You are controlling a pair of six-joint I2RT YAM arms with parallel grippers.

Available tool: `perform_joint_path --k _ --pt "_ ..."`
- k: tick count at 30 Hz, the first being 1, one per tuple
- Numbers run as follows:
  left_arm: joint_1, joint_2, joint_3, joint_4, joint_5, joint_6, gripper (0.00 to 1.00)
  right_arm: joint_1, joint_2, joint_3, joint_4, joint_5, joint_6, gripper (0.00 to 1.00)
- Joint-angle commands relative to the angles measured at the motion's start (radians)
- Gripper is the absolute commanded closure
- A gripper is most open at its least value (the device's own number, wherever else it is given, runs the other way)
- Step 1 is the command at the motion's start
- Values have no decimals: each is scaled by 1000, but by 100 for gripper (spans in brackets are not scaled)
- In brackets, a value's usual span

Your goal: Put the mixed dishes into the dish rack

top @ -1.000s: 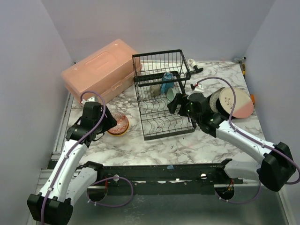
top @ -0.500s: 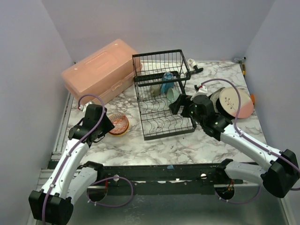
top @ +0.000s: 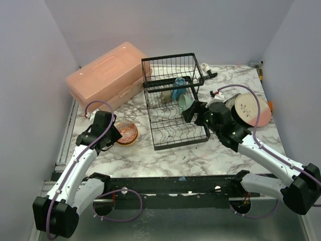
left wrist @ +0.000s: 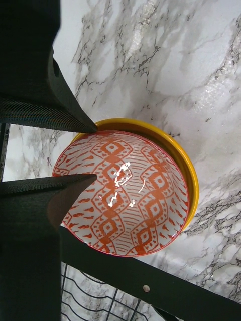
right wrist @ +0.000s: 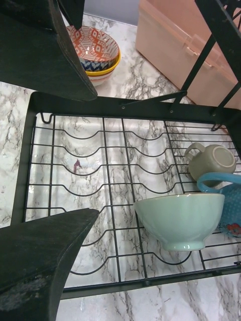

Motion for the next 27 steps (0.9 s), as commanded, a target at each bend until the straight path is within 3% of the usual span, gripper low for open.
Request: perform_joint_path --k 1,16,19,24,27 --pt "5 25 -17 41 -21 -14 62 2 -22 -14 -19 -16 13 9" --pt "5 86 -55 103 -37 -9 64 2 -12 -12 -9 -29 25 9" --pt "6 98 -51 93 -43 -10 76 1 -3 -3 -18 -34 29 9" --pt "7 70 -92 120 -41 -5 83 2 -6 -2 -7 -64 49 10" --pt "7 49 -95 117 -27 0 99 2 -9 8 -12 -76 58 11"
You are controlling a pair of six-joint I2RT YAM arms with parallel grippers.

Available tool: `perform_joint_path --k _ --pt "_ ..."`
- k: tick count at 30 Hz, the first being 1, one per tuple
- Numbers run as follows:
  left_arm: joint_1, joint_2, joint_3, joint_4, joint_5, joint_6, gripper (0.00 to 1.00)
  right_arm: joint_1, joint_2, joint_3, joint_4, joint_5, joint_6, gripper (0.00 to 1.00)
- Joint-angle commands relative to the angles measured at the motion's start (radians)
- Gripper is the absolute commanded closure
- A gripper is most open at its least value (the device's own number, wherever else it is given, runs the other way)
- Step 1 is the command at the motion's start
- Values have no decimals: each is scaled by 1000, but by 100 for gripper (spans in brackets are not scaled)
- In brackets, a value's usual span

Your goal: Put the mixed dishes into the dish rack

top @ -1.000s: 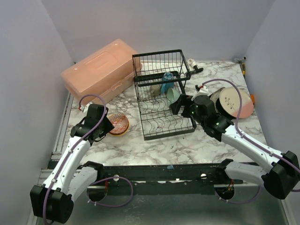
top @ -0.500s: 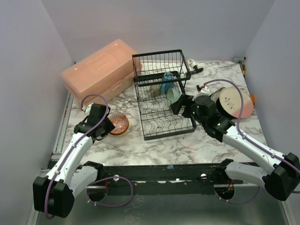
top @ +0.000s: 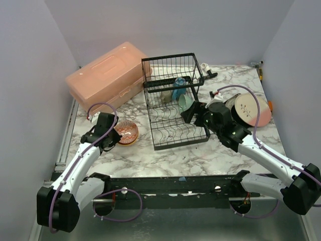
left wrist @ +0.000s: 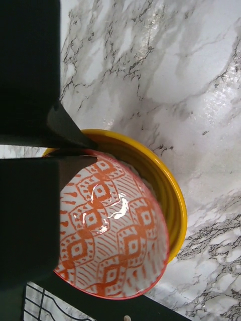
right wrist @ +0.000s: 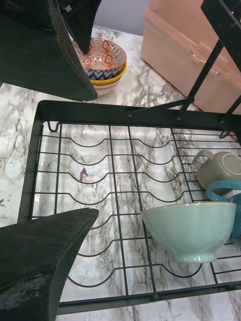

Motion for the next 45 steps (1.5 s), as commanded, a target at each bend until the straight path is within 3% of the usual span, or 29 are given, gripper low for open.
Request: perform_joint_path --k 1,15,23,26,33,45 --pt "5 -42 -18 3 -4 12 100 2 0 9 2 -48 30 11" --pt "8 -374 26 24 108 34 100 41 82 23 87 -219 118 14" --pt "9 -404 65 111 369 -31 100 107 118 -59 490 -513 212 3" --pt "12 -385 50 197 554 -129 100 203 164 -75 652 -512 273 1" --pt "21 -347 -11 368 765 -272 100 269 226 -48 714 -447 283 1" --pt "23 -331 -62 428 795 -294 100 310 219 9 630 -308 233 1"
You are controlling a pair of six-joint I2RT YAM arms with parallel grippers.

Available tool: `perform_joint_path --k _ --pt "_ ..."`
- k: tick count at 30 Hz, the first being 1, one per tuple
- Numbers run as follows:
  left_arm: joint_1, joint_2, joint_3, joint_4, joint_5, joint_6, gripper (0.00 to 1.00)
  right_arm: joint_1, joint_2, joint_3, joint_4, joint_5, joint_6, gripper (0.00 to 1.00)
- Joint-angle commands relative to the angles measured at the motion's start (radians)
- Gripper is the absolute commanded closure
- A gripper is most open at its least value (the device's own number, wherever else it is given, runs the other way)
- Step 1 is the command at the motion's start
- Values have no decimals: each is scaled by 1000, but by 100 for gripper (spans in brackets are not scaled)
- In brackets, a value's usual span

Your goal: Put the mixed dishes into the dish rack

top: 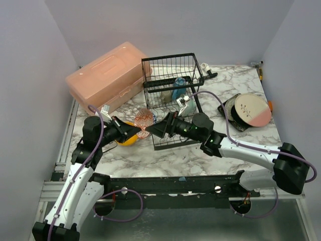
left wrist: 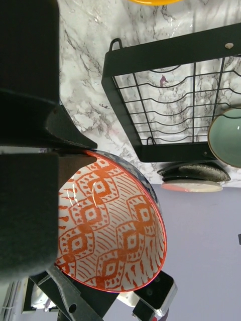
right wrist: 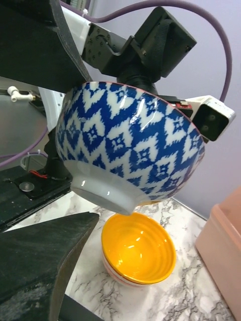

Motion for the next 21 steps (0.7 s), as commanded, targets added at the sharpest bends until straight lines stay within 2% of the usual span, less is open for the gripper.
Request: perform_joint_path --k 1,7,9,11,13,15,16,17,20,21 --pt "5 4 1 90 66 -17 100 17 9 67 -37 67 -35 1" --pt "5 13 -2 88 64 0 100 41 38 110 -81 99 -57 6" --pt "5 12 -1 82 60 2 100 46 44 117 -90 99 -55 13" --pt "5 11 4 73 52 11 100 53 50 125 -97 106 -47 25" --pt "5 17 10 67 47 32 100 62 54 127 -104 127 -44 43" --pt "5 25 28 27 24 61 100 63 57 130 -121 147 -40 72" --pt "5 30 41 9 15 83 100 64 55 130 -133 161 -31 92" --pt "5 37 54 -21 5 104 98 64 50 127 -144 173 -24 100" --pt "4 42 80 -85 -31 161 50 64 30 96 -131 212 5 100" --pt "4 39 88 -99 -35 175 42 63 23 89 -138 231 17 100"
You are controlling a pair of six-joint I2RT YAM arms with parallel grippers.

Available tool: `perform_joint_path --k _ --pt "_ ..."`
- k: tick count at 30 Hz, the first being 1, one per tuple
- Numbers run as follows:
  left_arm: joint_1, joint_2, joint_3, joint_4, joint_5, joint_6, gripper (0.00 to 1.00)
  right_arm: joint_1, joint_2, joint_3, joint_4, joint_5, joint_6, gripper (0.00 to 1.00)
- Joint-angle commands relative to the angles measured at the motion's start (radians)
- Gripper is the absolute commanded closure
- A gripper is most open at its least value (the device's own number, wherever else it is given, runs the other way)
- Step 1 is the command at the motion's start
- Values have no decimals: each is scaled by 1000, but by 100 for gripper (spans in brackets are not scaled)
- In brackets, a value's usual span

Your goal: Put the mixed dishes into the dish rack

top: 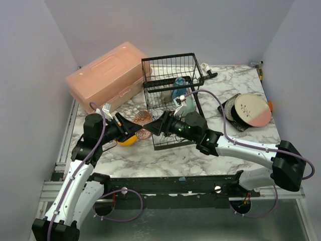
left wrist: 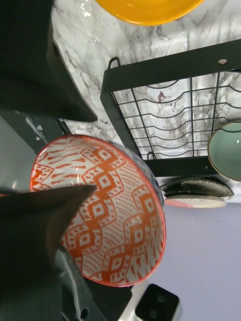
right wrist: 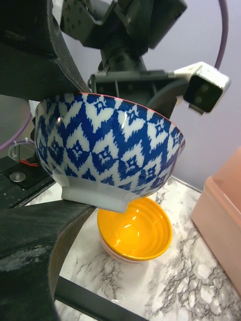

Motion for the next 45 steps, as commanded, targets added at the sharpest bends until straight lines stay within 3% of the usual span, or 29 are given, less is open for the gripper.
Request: perform_joint_path --k 1,6,11,15,23,31,45 --pt "-6 -8 71 -85 -36 112 37 12 -22 -11 -18 103 56 100" --pt "-6 -31 144 -214 -131 252 14 13 -26 3 -86 185 49 100" --pt "-6 -42 245 -344 -273 423 5 12 -40 22 -186 281 12 100" --pt "-6 -84 271 -384 -365 507 4 5 -62 25 -288 389 -19 100" --pt "-6 -137 248 -372 -412 633 1 -40 -25 80 -428 575 -146 100" --pt "-7 -164 200 -339 -464 659 1 -59 111 205 -503 738 -346 100" --pt "-7 -144 183 -311 -429 665 1 -118 313 294 -446 759 -493 100"
